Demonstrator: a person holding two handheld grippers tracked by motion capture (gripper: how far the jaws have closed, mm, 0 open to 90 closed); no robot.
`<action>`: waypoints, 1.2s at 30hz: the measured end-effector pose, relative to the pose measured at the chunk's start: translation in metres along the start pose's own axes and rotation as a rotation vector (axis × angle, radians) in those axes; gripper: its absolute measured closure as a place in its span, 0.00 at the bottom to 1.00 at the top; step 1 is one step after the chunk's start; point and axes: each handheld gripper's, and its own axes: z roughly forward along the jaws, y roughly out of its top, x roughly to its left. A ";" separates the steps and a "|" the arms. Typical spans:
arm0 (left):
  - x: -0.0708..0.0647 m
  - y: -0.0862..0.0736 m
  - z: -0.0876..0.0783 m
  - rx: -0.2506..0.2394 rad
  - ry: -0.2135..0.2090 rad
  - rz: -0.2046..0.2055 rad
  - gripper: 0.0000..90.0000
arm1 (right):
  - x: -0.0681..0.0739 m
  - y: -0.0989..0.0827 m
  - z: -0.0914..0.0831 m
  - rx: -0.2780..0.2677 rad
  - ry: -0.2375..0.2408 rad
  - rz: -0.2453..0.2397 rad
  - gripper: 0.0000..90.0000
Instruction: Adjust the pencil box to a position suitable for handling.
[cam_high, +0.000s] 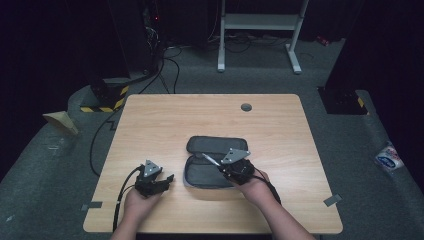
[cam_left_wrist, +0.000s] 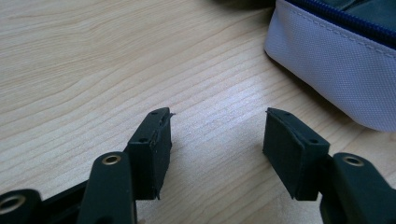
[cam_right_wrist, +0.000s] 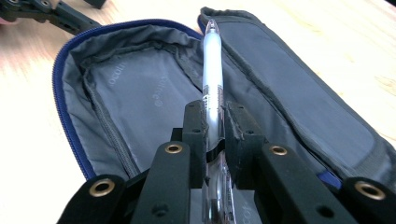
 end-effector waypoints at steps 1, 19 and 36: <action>0.000 0.000 0.000 0.000 0.000 -0.001 0.46 | 0.000 0.000 0.003 -0.004 0.021 0.001 0.87; -0.001 -0.001 -0.001 0.000 0.003 -0.004 0.46 | 0.008 0.001 0.023 0.048 0.139 -0.067 0.87; -0.001 -0.001 -0.001 -0.001 0.003 -0.006 0.46 | 0.003 0.004 0.013 0.012 0.095 -0.018 0.70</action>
